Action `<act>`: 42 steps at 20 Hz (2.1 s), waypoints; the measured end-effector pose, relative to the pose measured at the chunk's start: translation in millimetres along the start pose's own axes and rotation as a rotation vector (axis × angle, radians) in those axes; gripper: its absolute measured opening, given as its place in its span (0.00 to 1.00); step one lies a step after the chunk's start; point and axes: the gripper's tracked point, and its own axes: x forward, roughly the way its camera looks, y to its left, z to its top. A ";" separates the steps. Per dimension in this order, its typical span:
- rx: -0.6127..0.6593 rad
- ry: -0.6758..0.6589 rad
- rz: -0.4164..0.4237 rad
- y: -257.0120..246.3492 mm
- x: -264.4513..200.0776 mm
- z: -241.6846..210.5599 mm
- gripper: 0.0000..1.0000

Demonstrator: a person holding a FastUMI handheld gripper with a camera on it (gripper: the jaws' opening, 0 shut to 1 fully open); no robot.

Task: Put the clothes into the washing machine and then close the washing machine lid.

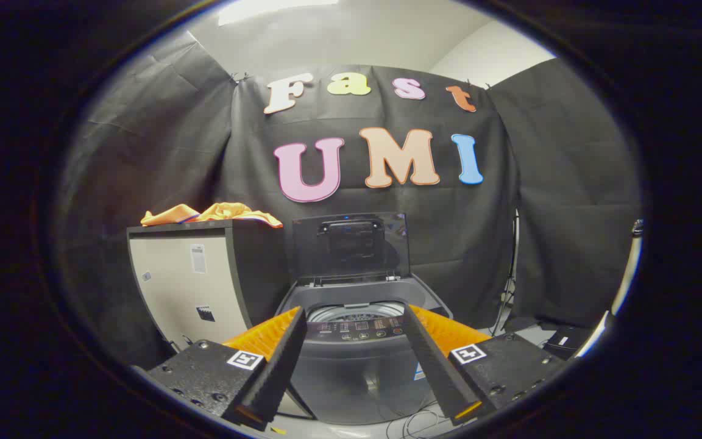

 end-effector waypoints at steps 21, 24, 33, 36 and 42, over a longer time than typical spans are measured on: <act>0.129 0.055 0.065 151.7 72.7 164.4 0.96; 0.033 0.026 0.070 184.4 94.6 196.8 0.96; 0.057 0.113 0.175 323.4 185.9 216.8 0.96; 0.012 0.265 0.190 357.1 220.5 177.6 0.97; -0.061 0.480 0.079 367.1 264.0 108.5 0.98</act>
